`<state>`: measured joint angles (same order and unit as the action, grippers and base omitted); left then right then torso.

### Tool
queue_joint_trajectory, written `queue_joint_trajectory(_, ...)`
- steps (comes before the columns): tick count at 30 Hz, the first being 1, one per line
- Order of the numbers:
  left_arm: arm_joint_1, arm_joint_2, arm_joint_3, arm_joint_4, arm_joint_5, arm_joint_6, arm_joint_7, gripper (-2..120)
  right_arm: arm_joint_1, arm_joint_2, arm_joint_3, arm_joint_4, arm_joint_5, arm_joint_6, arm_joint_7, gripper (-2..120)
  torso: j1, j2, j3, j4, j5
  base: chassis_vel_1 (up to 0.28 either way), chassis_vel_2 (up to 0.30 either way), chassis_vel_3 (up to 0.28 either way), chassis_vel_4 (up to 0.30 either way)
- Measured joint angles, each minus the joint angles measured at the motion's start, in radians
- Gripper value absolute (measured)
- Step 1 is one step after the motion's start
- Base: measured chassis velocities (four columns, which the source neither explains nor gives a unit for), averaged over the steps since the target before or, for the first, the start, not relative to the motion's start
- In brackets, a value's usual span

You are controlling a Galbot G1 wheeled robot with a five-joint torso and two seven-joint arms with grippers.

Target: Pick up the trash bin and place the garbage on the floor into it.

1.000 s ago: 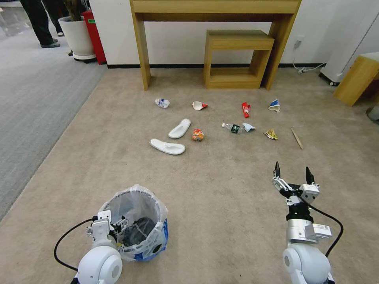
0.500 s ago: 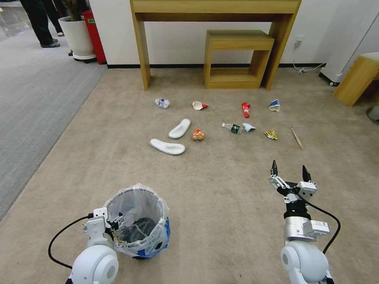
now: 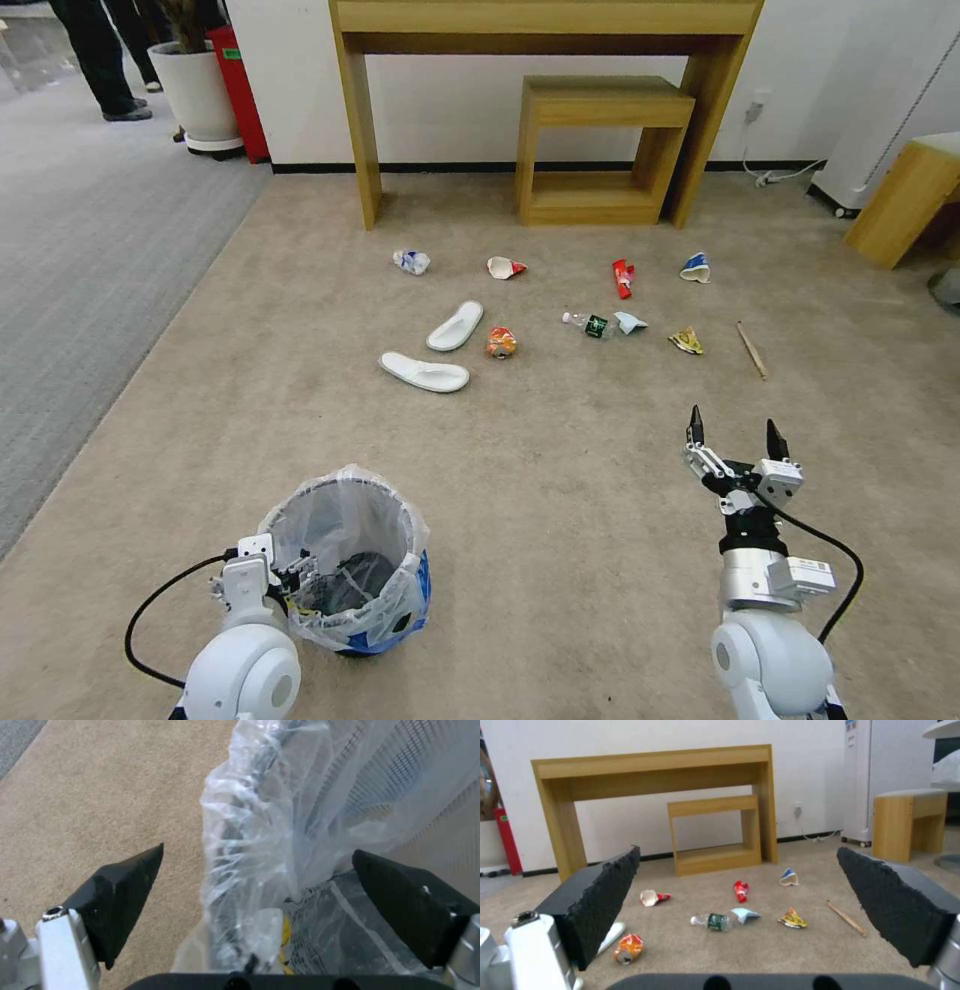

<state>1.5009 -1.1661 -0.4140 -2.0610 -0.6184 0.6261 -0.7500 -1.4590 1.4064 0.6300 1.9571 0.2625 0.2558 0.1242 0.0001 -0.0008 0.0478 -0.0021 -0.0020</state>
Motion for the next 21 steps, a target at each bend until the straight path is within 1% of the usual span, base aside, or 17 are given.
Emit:
queue_joint_trajectory(9, -0.002, 0.005, 0.002, 0.001, -0.019, 0.002, -0.009, 97, 0.000, 0.008, 0.000, -0.002, -0.009, 0.000, 0.001, 100, 0.000, 0.000, 0.000, 0.0000, 0.0000, 0.000, 0.000, 0.000, 0.000)
queue_joint_trajectory(13, 0.000, 0.007, 0.002, 0.000, -0.022, 0.004, -0.011, 93, -0.001, 0.013, 0.000, -0.002, -0.015, 0.000, 0.001, 100, 0.000, 0.000, 0.000, 0.0000, 0.0000, 0.000, 0.000, 0.000, 0.000)
queue_joint_trajectory(15, 0.001, 0.007, 0.002, 0.000, -0.022, 0.004, -0.011, 87, -0.002, 0.017, 0.000, -0.002, -0.018, 0.000, 0.001, 100, 0.000, 0.000, 0.000, 0.0000, 0.0000, 0.000, 0.000, 0.000, 0.000)
queue_joint_trajectory(16, 0.001, 0.007, 0.002, 0.000, -0.022, 0.004, -0.011, 87, -0.002, 0.017, 0.000, -0.002, -0.018, 0.000, 0.001, 100, 0.000, 0.000, 0.000, 0.0000, 0.0000, 0.000, 0.000, 0.000, 0.000)
queue_joint_trajectory(17, 0.002, 0.007, 0.002, 0.000, -0.022, 0.004, -0.011, 84, -0.003, 0.018, 0.000, -0.001, -0.019, 0.000, 0.001, 100, 0.000, 0.000, 0.000, 0.0000, 0.0000, 0.000, 0.000, 0.000, 0.000)
queue_joint_trajectory(20, 0.003, 0.007, 0.004, 0.000, -0.022, 0.004, -0.010, 72, -0.007, 0.022, 0.003, 0.001, -0.023, 0.001, 0.001, 100, 0.000, 0.000, 0.000, 0.0000, 0.0000, 0.000, 0.000, 0.000, 0.000)
queue_joint_trajectory(21, 0.003, 0.007, 0.004, 0.000, -0.022, 0.004, -0.010, 72, -0.007, 0.022, 0.003, 0.001, -0.023, 0.001, 0.001, 100, 0.000, 0.000, 0.000, 0.0000, 0.0000, 0.000, 0.000, 0.000, 0.000)
